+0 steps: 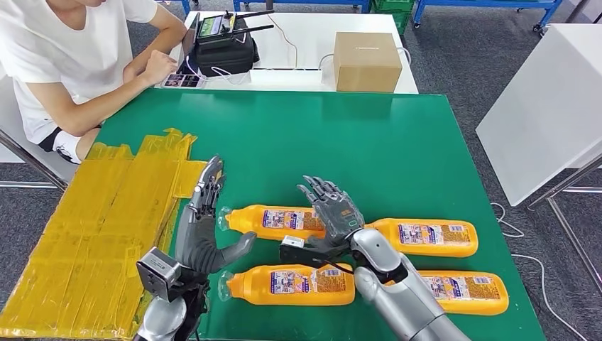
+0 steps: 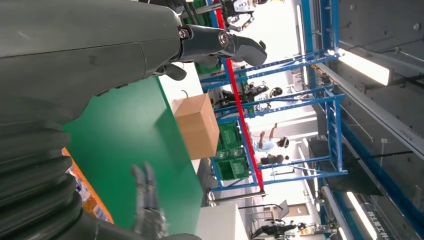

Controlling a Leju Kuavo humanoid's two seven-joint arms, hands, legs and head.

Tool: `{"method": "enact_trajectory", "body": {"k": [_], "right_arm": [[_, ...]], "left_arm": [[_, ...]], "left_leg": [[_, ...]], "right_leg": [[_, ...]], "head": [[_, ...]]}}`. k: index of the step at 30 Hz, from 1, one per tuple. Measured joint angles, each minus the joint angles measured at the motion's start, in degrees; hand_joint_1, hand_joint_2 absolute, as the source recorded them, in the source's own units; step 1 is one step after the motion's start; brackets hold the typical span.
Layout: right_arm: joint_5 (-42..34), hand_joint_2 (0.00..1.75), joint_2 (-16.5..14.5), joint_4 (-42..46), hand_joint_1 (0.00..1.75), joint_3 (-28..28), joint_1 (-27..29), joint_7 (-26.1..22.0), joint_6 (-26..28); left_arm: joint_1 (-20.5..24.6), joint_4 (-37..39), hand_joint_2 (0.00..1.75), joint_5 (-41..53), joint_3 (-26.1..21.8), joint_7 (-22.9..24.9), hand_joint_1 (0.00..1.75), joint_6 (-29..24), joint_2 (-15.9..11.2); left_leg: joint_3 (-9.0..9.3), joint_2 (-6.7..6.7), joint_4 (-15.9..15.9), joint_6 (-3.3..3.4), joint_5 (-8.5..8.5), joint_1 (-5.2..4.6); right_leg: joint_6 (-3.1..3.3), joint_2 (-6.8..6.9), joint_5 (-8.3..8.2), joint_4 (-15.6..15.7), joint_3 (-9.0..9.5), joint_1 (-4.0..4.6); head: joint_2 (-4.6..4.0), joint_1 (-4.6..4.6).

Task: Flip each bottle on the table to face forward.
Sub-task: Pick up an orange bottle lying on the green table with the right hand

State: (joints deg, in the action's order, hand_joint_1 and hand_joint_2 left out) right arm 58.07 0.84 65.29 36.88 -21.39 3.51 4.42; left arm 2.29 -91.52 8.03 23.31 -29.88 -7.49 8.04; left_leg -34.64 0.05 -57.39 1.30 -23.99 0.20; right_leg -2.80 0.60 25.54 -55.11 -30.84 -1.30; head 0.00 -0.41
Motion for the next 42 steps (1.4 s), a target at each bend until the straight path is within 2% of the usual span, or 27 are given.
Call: {"method": "enact_trajectory", "body": {"k": [9,24,34,36,38,40,42], "right_arm": [[0.1,1.75,-1.8,-10.2,0.0,1.6,-4.6,0.0,-1.0],[-0.2,1.75,-2.8,-14.5,0.0,2.5,-6.1,-0.2,-1.1],[-1.5,1.75,-6.3,-23.0,0.0,3.2,-11.0,-2.5,-3.8],[-1.9,1.75,-7.0,-25.3,0.1,3.6,-12.1,-3.0,-4.9],[-2.0,1.75,-7.7,-27.6,0.3,4.0,-13.2,-3.3,-5.4],[-2.2,1.75,-8.3,-29.4,0.7,4.3,-14.1,-3.5,-5.6],[-2.3,1.75,-8.7,-31.0,1.25,4.7,-14.9,-3.5,-5.7]], "left_arm": [[0.9,1.3,1.75,-0.2,0.1,0.1,0.0,0.4,0.9],[1.2,1.9,1.75,-0.4,0.1,0.1,0.0,0.7,1.1],[2.9,3.3,1.75,-1.9,1.1,0.0,0.0,1.4,1.4],[3.2,3.6,1.75,-2.5,1.4,0.0,0.0,1.5,1.5],[3.5,4.0,1.75,-2.8,1.7,-0.1,0.0,1.5,1.6],[3.7,4.4,1.75,-2.9,1.9,-0.2,0.0,1.5,1.7],[3.9,4.8,1.75,-2.9,2.0,-0.2,0.0,1.5,1.7]], "left_leg": [[-0.01,0.0,0.0,-0.01,-0.01,0.01],[-0.01,0.01,0.0,-0.01,-0.01,0.0],[-0.01,0.0,0.0,-0.01,0.0,0.0],[-0.01,0.01,0.0,-0.01,0.0,0.0],[0.0,0.02,0.0,-0.01,0.0,0.0],[0.02,0.02,0.0,-0.01,0.0,0.0],[0.04,0.02,0.0,-0.01,0.0,0.01]], "right_leg": [[0.0,0.0,0.0,0.0,-0.01,0.01],[0.0,-0.01,0.0,0.0,-0.02,0.0],[0.0,0.0,0.0,0.0,-0.01,0.0],[0.0,-0.01,0.0,0.0,-0.02,0.0],[0.0,-0.01,0.0,0.0,-0.02,0.0],[0.0,-0.01,0.0,0.0,-0.01,0.0],[0.0,-0.01,0.0,0.0,0.0,0.0]], "head": [[0.0,0.01],[0.0,0.01],[0.0,0.01],[0.0,0.01],[0.0,0.01],[0.0,0.01],[0.0,0.01]]}}
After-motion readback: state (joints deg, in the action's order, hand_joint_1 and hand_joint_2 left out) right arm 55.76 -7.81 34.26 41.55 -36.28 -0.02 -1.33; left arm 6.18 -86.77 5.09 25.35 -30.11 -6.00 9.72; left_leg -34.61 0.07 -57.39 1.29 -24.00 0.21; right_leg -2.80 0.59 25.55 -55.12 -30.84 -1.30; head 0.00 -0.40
